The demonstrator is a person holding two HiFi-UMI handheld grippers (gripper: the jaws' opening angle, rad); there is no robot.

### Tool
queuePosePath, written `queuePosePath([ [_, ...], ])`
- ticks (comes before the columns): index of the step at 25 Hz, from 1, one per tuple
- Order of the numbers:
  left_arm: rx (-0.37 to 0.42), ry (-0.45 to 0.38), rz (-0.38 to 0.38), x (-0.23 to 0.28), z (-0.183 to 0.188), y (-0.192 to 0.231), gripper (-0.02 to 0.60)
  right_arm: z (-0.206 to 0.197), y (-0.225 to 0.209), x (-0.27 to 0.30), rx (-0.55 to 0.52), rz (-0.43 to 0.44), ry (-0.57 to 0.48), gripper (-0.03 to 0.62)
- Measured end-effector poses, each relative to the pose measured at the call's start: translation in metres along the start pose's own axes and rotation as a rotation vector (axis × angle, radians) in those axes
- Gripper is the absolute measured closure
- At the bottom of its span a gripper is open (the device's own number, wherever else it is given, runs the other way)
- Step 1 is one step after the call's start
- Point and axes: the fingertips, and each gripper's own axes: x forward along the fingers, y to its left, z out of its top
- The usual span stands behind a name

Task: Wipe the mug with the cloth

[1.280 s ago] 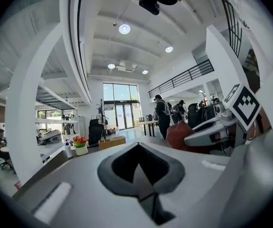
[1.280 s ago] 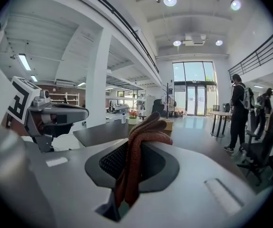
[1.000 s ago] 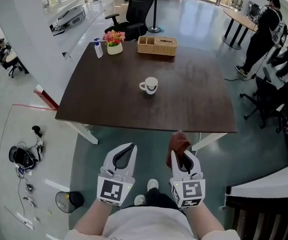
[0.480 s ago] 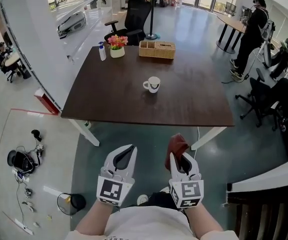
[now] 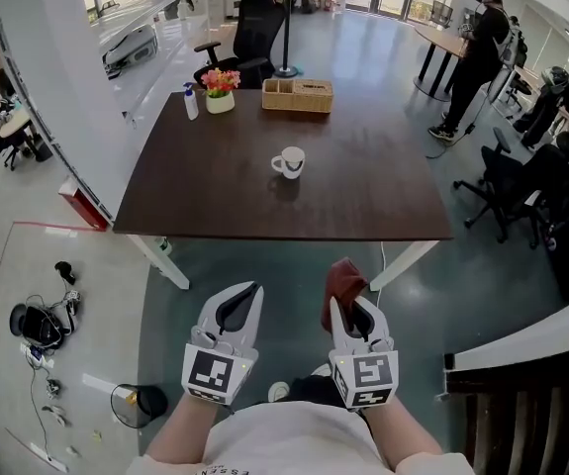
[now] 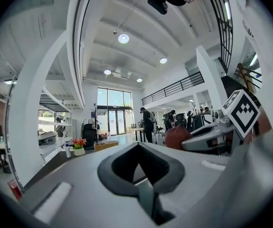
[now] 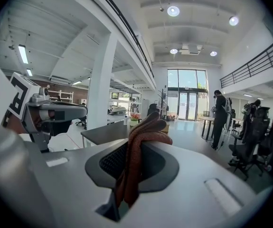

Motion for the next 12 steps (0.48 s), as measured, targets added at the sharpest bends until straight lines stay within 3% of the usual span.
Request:
queuePosePath([
  [12, -0.044, -0.018, 0.0, -0.0041, -0.0001, -0.0031, 0.581, -0.0031, -0.0003, 0.0011, 0.0, 0.022, -0.005, 0.517],
])
